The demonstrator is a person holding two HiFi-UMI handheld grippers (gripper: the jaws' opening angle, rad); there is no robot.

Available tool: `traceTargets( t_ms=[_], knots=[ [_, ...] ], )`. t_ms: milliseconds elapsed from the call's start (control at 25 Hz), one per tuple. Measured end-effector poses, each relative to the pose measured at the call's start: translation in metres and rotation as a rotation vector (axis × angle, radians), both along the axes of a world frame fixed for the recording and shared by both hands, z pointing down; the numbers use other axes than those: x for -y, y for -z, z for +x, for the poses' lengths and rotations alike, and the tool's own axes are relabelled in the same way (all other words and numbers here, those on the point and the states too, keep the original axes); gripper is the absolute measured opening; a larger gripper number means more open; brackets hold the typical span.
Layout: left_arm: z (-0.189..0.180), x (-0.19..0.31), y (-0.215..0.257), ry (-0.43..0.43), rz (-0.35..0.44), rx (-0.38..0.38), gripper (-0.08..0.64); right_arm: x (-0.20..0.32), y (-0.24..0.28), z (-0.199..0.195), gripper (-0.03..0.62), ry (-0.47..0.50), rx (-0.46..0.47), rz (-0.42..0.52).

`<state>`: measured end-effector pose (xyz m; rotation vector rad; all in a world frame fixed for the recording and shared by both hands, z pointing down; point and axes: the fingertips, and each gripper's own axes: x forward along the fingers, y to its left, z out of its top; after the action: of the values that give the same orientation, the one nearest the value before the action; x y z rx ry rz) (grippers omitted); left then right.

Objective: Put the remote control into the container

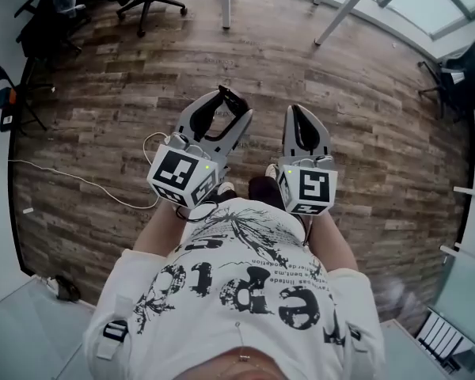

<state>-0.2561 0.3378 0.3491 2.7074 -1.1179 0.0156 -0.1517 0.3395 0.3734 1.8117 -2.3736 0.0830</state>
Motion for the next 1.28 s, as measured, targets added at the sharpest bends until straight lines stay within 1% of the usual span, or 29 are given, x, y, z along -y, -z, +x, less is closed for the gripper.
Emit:
traceTargets(
  t_ms=[120,280,360,440,600,720,800,920,1000,1080,1280],
  knots=[
    [0.019,0.017,0.001,0.010,-0.009,0.002,0.233,0.020,0.000,0.016,0.002,0.019,0.017,0.002],
    [0.059,0.038,0.006,0.030,0.008,0.032,0.233,0.051,0.003,0.053,0.002,0.047,0.045,0.007],
    [0.081,0.051,0.009,0.045,0.008,0.029,0.233,0.065,0.007,0.073,0.002,0.066,0.049,0.020],
    [0.102,0.065,0.011,0.060,-0.004,0.011,0.233,0.078,0.011,0.095,0.002,0.082,0.052,0.029],
    [0.147,0.092,0.015,0.078,-0.028,-0.030,0.233,0.103,0.013,0.144,0.002,0.101,0.091,0.005],
    [0.176,0.107,0.022,0.070,-0.039,-0.066,0.233,0.117,0.016,0.173,0.002,0.113,0.079,0.010],
    [0.188,0.116,0.026,0.063,-0.042,-0.080,0.233,0.126,0.018,0.184,0.002,0.116,0.072,0.020],
    [0.193,0.132,0.029,0.059,-0.043,-0.079,0.233,0.143,0.018,0.190,0.002,0.109,0.074,0.018],
    [0.188,0.141,0.028,0.056,-0.048,-0.090,0.233,0.153,0.014,0.188,0.002,0.104,0.089,0.001],
    [0.178,0.150,0.026,0.052,-0.053,-0.104,0.233,0.160,0.010,0.179,0.002,0.101,0.095,-0.009],
    [0.143,0.188,0.029,0.019,-0.049,-0.129,0.233,0.191,0.015,0.145,0.002,0.071,0.073,-0.005]
  ],
)
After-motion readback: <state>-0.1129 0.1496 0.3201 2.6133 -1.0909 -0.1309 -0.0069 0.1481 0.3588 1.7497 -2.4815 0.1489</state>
